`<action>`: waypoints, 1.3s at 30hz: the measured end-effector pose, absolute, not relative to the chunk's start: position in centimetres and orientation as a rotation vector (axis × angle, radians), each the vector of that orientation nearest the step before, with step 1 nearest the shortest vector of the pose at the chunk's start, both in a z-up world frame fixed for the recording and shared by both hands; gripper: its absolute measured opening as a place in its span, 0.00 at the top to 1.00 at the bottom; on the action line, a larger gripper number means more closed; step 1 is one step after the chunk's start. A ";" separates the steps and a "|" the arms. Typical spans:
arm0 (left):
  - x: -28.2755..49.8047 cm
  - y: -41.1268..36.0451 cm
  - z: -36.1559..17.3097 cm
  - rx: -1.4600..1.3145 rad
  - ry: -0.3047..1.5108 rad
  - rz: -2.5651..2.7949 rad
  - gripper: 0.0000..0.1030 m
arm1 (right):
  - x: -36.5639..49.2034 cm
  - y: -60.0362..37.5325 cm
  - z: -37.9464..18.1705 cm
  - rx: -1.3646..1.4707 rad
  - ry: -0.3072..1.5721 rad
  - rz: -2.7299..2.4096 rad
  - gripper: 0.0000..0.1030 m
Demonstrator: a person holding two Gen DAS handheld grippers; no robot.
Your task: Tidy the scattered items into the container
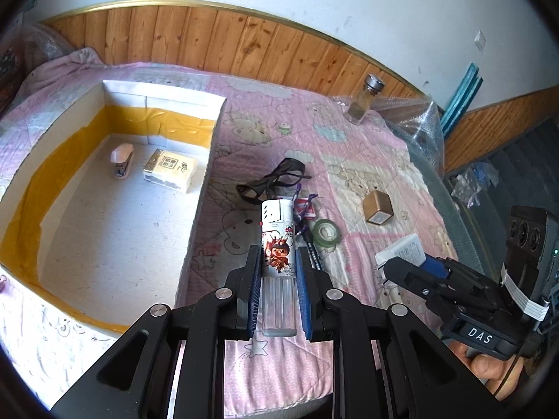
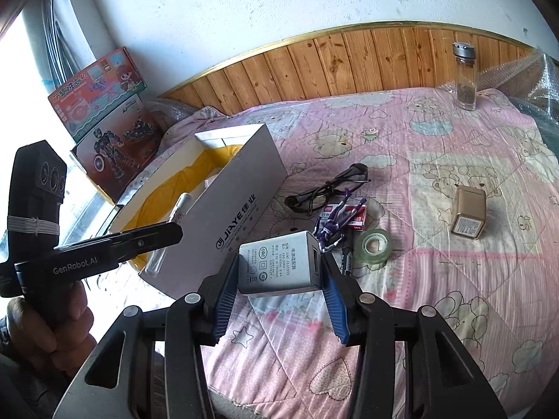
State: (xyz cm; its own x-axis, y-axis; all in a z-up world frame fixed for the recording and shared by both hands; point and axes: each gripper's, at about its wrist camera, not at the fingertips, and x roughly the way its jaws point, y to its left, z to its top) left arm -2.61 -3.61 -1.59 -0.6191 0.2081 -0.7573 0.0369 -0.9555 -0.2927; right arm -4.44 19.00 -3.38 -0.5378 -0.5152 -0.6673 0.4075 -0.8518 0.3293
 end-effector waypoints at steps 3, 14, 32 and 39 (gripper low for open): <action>-2.3 -4.4 -1.3 -1.311 -0.452 2.718 0.81 | -4.2 18.3 -2.8 1.070 -0.168 -2.358 0.54; -1.4 -7.5 -0.5 -1.269 -0.527 2.770 0.81 | -4.2 14.9 -0.9 1.014 -0.110 -2.322 0.54; -1.9 -12.2 -0.4 -1.281 -0.653 2.806 0.81 | -5.4 10.7 1.2 0.958 -0.027 -2.264 0.54; -2.3 -13.8 -0.1 -1.286 -0.672 2.829 0.81 | -6.0 8.8 1.5 0.949 -0.002 -2.235 0.54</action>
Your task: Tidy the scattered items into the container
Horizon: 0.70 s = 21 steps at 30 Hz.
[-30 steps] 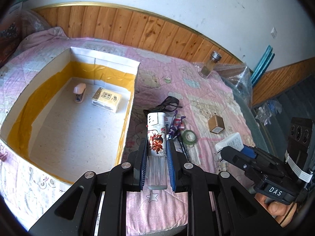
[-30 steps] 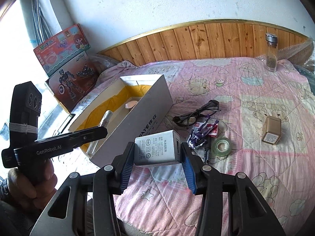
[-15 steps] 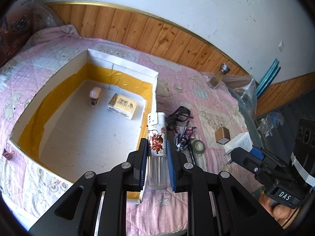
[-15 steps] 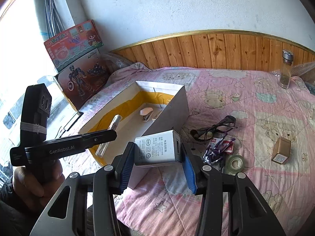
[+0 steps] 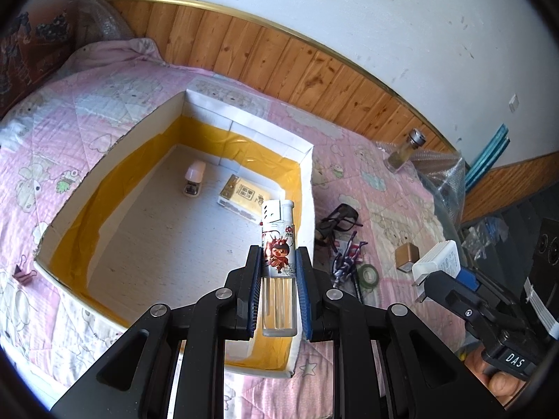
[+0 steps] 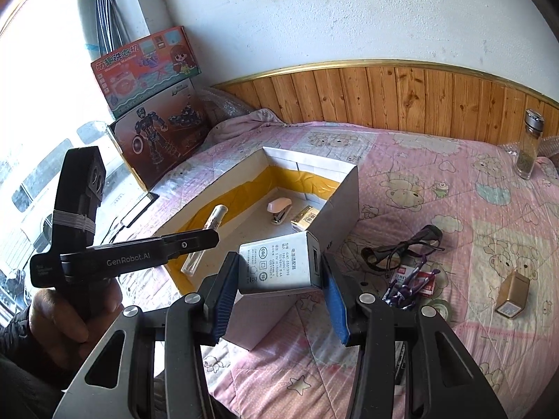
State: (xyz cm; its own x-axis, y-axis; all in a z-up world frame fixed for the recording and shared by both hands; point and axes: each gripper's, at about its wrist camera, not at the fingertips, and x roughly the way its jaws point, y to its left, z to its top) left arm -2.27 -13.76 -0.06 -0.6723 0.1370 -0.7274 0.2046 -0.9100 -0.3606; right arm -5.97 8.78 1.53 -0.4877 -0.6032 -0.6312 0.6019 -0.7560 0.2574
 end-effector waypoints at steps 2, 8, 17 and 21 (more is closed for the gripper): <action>-2.4 -14.2 0.1 1.253 0.657 -2.755 0.81 | -6.2 8.1 1.6 0.945 0.005 -2.224 0.54; -2.8 -15.6 -0.1 1.262 0.674 -2.727 0.81 | -6.8 6.2 1.9 0.930 0.032 -2.197 0.54; -3.5 -17.3 -0.9 1.290 0.706 -2.683 0.81 | -7.9 4.2 1.5 0.950 0.051 -2.156 0.54; -3.7 -17.9 -1.3 1.299 0.708 -2.664 0.81 | -8.3 3.3 1.5 0.953 0.064 -2.140 0.54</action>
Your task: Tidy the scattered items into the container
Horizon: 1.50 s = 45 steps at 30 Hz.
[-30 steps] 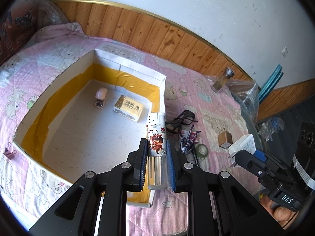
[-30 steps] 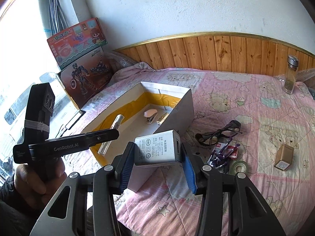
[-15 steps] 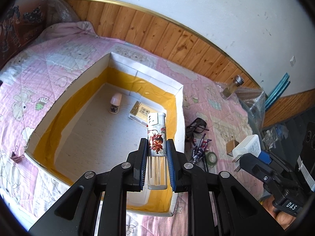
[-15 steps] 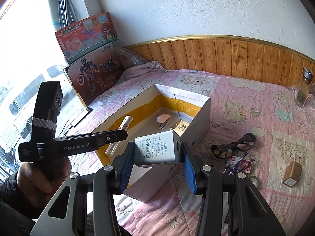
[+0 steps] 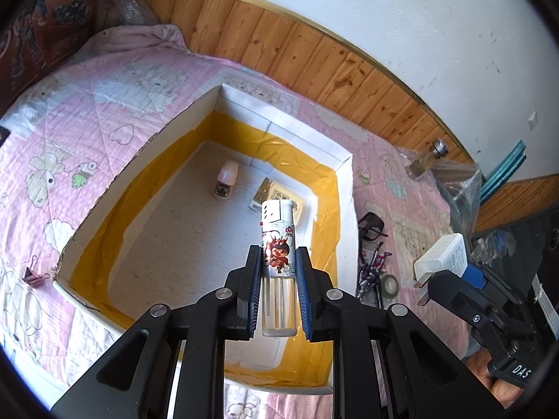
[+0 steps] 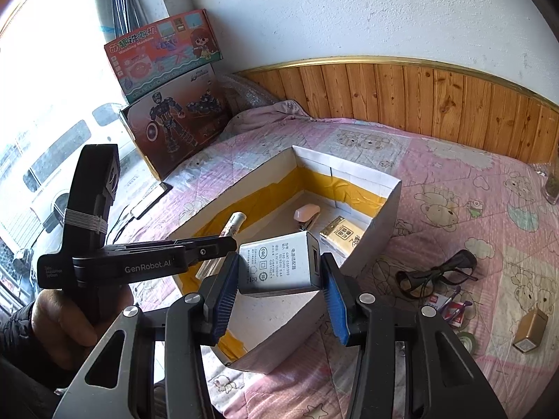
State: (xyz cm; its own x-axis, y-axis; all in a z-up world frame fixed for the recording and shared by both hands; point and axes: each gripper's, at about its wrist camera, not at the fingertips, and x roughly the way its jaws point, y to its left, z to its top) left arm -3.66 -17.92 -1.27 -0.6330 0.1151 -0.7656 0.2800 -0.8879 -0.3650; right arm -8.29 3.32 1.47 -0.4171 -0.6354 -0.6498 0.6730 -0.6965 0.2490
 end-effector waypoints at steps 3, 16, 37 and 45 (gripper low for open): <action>-3.8 -18.3 -1.4 1.302 0.703 -2.654 0.81 | -8.6 2.8 1.4 0.957 0.071 -2.126 0.54; -5.4 -20.3 -2.8 1.377 0.686 -2.574 0.81 | -10.7 -0.3 0.0 0.985 0.117 -2.054 0.54; -8.0 -23.1 -5.6 1.516 0.738 -2.434 0.81 | -15.2 -5.6 -2.8 1.098 0.240 -1.933 0.54; -8.3 -23.7 -6.3 1.541 0.768 -2.400 0.81 | -17.0 -8.2 -3.6 1.152 0.310 -1.894 0.54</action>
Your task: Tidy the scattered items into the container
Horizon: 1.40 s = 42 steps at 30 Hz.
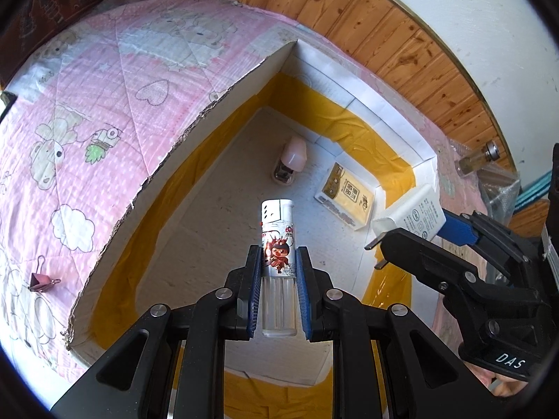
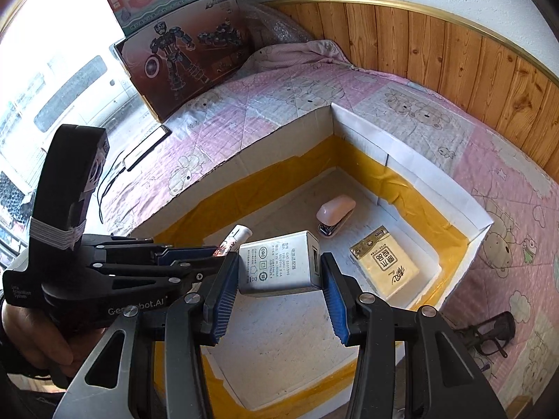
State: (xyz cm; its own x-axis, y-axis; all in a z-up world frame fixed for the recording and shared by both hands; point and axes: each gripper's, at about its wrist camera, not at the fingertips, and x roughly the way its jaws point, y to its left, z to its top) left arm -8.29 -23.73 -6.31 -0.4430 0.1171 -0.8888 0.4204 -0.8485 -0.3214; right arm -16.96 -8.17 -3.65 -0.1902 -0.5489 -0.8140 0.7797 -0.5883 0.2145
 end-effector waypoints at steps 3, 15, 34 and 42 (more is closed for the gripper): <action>-8.3 -23.9 -6.5 1.552 0.774 -2.393 0.81 | -17.8 -9.1 -4.1 1.172 0.327 -1.878 0.54; -8.7 -24.5 -7.2 1.575 0.820 -2.390 0.81 | -20.3 -13.3 -5.1 1.186 0.428 -1.846 0.54; -9.7 -25.8 -7.1 1.573 0.846 -2.380 0.81 | -23.9 -17.8 -8.3 1.257 0.540 -1.827 0.54; -10.4 -26.4 -7.2 1.581 0.835 -2.366 0.81 | -25.3 -19.1 -9.7 1.305 0.534 -1.804 0.54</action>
State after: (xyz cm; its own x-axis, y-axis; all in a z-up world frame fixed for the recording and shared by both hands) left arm -10.40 -26.41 -7.23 -0.4206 0.1582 -0.8933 0.4376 -0.8272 -0.3525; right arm -25.26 -19.11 -9.69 -0.1196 -0.3728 -0.9202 0.8135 -0.5681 0.1244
